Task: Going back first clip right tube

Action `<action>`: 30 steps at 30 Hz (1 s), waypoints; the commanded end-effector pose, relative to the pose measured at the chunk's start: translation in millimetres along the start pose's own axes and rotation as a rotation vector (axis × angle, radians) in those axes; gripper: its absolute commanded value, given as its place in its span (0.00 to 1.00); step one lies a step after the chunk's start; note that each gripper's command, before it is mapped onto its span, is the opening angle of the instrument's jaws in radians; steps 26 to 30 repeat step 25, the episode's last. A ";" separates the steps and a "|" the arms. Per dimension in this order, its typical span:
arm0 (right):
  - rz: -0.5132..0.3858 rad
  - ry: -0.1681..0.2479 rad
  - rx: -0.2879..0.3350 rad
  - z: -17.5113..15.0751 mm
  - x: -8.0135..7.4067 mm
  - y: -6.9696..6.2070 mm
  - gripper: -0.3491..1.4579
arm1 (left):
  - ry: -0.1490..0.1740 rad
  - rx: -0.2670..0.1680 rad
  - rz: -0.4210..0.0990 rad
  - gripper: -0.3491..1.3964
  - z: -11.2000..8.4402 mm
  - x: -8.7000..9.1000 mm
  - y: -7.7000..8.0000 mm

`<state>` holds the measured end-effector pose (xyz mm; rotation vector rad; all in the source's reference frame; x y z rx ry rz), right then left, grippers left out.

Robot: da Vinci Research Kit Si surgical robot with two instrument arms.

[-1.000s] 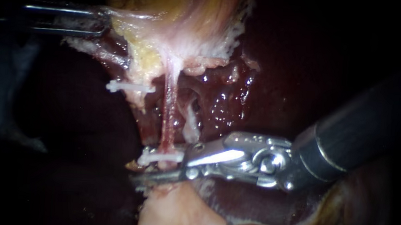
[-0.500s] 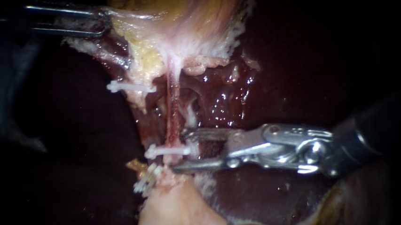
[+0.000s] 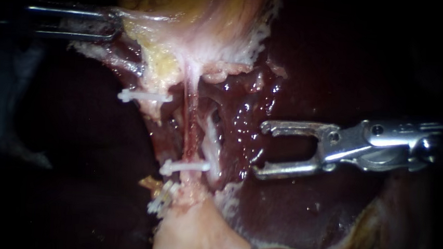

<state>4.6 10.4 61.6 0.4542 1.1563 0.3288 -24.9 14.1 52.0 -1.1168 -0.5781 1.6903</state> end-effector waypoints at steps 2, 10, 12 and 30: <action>0.000 0.000 0.001 0.0 -0.1 0.0 0.47 | 0.000 0.001 0.000 0.00 0.1 0.0 0.0; -0.006 0.000 0.002 -0.2 -0.2 -0.1 0.47 | 0.006 0.009 0.006 0.00 1.7 -0.8 -0.4; -0.006 0.000 0.002 -0.2 -0.2 -0.1 0.47 | 0.008 0.011 0.008 0.00 2.3 -1.2 -0.8; -0.007 0.000 0.003 -0.2 -0.2 -0.2 0.47 | 0.007 0.001 0.014 0.00 3.7 -2.1 -1.0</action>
